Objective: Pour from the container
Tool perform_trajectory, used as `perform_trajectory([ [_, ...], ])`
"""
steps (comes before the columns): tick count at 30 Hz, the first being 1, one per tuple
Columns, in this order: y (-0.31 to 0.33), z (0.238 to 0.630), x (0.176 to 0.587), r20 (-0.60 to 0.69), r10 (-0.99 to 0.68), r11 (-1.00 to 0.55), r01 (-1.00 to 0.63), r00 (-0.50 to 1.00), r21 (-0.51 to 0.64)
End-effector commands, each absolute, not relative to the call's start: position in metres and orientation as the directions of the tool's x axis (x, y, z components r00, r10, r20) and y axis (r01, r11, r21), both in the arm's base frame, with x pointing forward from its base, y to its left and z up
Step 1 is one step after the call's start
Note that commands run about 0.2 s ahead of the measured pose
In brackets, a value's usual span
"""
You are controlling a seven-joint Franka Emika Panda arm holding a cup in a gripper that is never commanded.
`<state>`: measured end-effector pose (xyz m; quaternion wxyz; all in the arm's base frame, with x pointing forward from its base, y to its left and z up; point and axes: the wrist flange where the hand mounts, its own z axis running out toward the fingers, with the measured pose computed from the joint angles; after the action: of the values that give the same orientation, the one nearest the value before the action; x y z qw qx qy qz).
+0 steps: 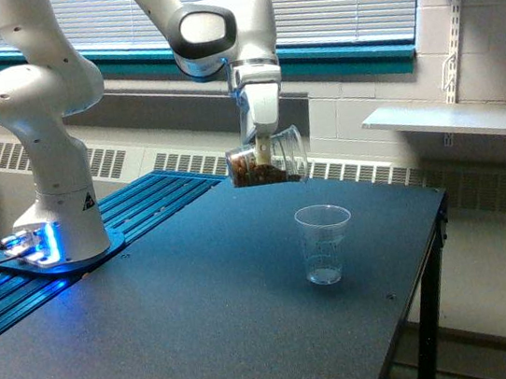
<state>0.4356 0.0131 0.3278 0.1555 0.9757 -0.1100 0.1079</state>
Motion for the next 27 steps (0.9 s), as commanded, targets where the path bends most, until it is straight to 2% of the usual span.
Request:
perform_trajectory([
  [1, 0.021, 0.33, 0.44, 0.251, -0.192, -0.918, -0.264, 0.949, 0.296],
  [27, 0.036, 0.323, 0.449, 0.212, -0.187, -0.899, -0.254, 0.959, 0.357],
])
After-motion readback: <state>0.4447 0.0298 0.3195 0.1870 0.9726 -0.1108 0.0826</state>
